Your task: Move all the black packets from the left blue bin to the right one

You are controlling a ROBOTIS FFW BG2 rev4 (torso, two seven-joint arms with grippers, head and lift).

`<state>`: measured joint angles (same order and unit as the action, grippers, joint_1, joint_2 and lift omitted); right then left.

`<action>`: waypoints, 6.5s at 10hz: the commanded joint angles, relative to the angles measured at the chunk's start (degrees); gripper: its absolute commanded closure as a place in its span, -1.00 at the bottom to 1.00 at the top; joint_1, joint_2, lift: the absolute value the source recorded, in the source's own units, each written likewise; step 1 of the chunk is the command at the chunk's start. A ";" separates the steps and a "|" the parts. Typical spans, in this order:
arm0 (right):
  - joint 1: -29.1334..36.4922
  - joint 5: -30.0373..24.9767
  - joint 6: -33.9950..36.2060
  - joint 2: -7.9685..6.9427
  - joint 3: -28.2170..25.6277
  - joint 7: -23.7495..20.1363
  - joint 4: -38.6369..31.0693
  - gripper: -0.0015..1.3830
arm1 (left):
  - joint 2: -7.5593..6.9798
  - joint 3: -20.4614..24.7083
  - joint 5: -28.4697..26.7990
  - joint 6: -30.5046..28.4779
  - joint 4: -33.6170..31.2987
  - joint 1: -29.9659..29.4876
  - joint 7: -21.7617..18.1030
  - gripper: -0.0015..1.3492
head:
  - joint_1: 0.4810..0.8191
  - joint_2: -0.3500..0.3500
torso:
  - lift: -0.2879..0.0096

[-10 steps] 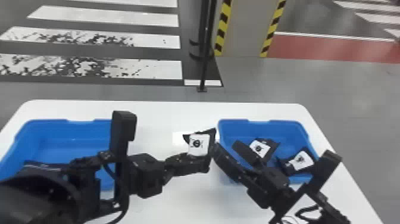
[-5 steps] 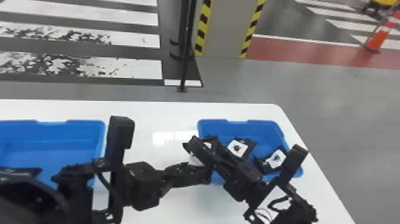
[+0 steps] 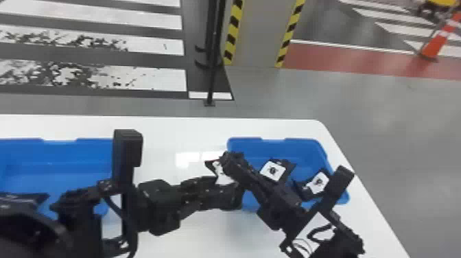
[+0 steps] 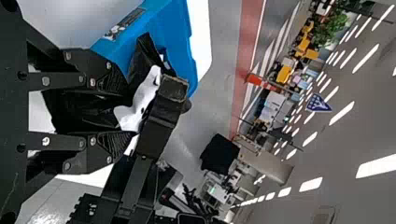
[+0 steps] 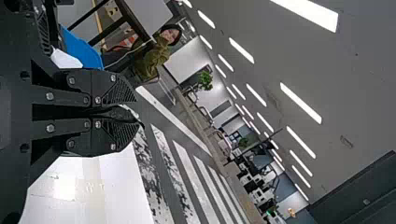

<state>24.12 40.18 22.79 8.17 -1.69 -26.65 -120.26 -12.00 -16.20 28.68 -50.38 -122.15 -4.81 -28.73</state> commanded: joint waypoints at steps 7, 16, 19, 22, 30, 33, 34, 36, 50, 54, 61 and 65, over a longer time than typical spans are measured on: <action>-14.84 -9.56 -0.58 2.90 -11.56 1.16 17.40 0.85 | -0.13 18.14 -7.20 -1.79 -2.23 -5.87 -1.06 -0.74 | 0.27 -0.52 | -0.01; 6.53 -22.13 -18.16 -3.25 -11.45 5.29 -0.74 -0.77 | -1.98 32.88 -26.97 -12.62 -1.81 -4.75 -1.15 -0.74 | 0.27 -0.01 | -0.01; 12.58 -19.73 -17.03 -3.78 -8.25 5.12 -5.80 -0.77 | -3.74 33.45 -33.37 -20.49 2.13 0.03 -1.15 -0.74 | 0.27 0.42 | -0.01; 13.14 -17.79 -15.20 -3.78 -7.68 4.50 -5.24 -0.77 | -4.00 30.02 -39.31 -30.05 6.21 5.23 -1.24 -0.74 | 0.27 0.63 | -0.01; 12.02 -14.47 -14.08 -3.78 -6.76 4.06 -3.27 -0.77 | -3.38 27.85 -40.11 -29.35 18.73 11.00 -1.15 0.45 | 0.27 0.69 | -0.01; 12.02 -13.79 -13.80 -3.69 -6.76 4.06 -3.13 -0.77 | -3.30 28.65 -39.31 -23.72 15.49 9.17 -2.73 0.78 | 0.27 0.69 | -0.01; 11.88 -13.67 -13.66 -3.69 -6.76 3.98 -3.13 -0.77 | -3.21 28.88 -37.14 -23.30 11.55 7.34 -2.82 0.78 | 0.27 0.67 | -0.01; 11.60 -13.45 -13.38 -3.69 -6.42 3.62 -3.41 -0.77 | -2.68 29.22 -32.11 -21.76 3.82 3.83 -3.17 0.78 | 0.27 0.61 | -0.01; 2.17 0.38 -6.91 0.00 5.35 0.99 0.38 -0.77 | -0.48 7.17 -1.72 -5.58 1.15 2.28 -4.40 0.78 | 0.27 -0.21 | -0.01; 1.19 2.55 -5.64 0.00 5.58 1.69 2.07 0.84 | -0.48 5.11 0.22 -5.02 1.71 2.84 -4.31 0.78 | 0.27 -0.34 | -0.01; 0.06 5.18 -6.63 -0.53 3.41 1.69 4.04 0.84 | -0.31 6.49 2.62 -5.58 1.71 -0.95 -3.96 -0.89 | 0.27 -0.41 | -0.01; -7.67 -5.33 -8.45 0.62 -7.22 1.78 14.59 0.84 | 0.39 11.28 2.39 -0.52 -2.09 -6.72 -4.58 -0.74 | 0.27 -0.59 | -0.01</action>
<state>18.00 36.87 14.53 8.51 -7.17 -24.87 -107.80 -11.80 -5.77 30.93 -51.92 -123.70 -10.57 -33.32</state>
